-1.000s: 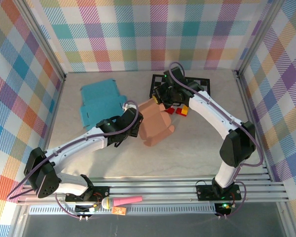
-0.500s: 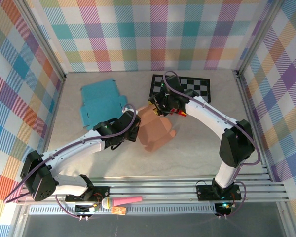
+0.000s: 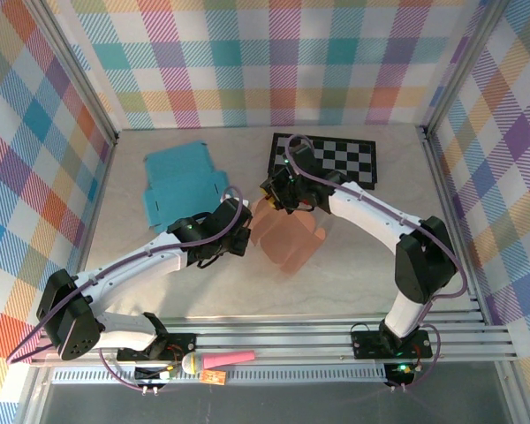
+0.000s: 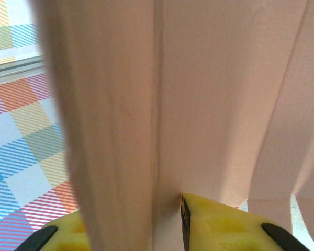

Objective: Fold the paper box

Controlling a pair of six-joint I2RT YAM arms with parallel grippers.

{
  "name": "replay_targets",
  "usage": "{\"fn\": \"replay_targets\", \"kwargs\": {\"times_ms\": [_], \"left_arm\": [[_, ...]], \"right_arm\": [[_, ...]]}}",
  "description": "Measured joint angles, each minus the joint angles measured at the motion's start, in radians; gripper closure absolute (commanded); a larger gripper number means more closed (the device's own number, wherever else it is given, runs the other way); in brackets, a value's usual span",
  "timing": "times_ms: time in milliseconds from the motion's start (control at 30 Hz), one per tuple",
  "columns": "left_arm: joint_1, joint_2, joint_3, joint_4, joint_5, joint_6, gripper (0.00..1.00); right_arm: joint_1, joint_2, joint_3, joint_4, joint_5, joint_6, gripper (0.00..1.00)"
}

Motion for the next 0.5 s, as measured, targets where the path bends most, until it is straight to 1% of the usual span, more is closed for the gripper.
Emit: {"fn": "replay_targets", "kwargs": {"times_ms": [233, 500], "left_arm": [[0.0, -0.003, 0.0, -0.006, 0.021, -0.023, 1.0], [0.0, -0.004, 0.002, -0.007, 0.029, -0.042, 1.0]], "right_arm": [[0.0, -0.02, -0.056, 0.103, -0.008, 0.003, 0.7], [0.0, -0.029, -0.083, 0.152, -0.016, 0.005, 0.71]]}}
